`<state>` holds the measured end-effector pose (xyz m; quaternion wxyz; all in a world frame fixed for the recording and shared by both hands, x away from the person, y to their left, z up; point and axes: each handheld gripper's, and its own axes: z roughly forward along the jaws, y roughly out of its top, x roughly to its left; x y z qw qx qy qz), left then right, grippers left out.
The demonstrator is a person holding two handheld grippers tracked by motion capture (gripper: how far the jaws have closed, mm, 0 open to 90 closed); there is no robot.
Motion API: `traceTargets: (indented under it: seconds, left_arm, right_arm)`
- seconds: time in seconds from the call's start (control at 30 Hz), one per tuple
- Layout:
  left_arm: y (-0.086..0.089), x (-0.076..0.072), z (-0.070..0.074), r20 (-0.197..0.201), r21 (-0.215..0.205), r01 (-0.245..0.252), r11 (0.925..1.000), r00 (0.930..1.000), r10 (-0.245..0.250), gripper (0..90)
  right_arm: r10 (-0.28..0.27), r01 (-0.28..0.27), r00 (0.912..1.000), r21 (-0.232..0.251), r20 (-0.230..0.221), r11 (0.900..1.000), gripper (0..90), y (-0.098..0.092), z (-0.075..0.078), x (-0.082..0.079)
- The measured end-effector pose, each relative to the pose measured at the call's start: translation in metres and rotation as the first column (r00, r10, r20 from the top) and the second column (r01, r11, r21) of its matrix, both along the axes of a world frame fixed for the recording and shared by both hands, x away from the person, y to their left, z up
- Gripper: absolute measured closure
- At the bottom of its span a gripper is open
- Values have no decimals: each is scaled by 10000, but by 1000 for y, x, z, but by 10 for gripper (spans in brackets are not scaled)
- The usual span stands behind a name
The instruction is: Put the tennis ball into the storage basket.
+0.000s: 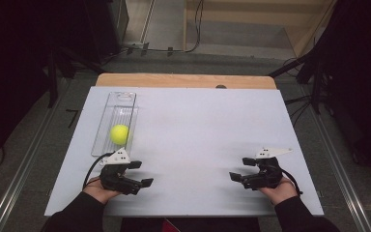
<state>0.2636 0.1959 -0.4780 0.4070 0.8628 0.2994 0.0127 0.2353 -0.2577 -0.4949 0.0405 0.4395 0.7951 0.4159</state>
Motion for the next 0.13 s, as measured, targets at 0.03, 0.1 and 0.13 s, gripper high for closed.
traceTargets:
  seconds: [0.03, 0.1, 0.13]
  left_arm:
    - [0, 0, 0, -1, 10, -8, 10000, 10000, 8, 195]
    - [0, 0, 0, 10, 0, -27, 10000, 10000, 27, 195]
    - [0, 0, 0, 20, -36, -27, 10000, 10000, 27, 195]
  right_arm:
    - [1, -1, 10000, -14, -3, 10000, 130, 0, 0, 0]
    - [0, 0, 10000, 2, -23, 10000, 130, 0, 0, 0]
    - [-5, 5, 10000, -8, -30, 10000, 130, 0, 0, 0]
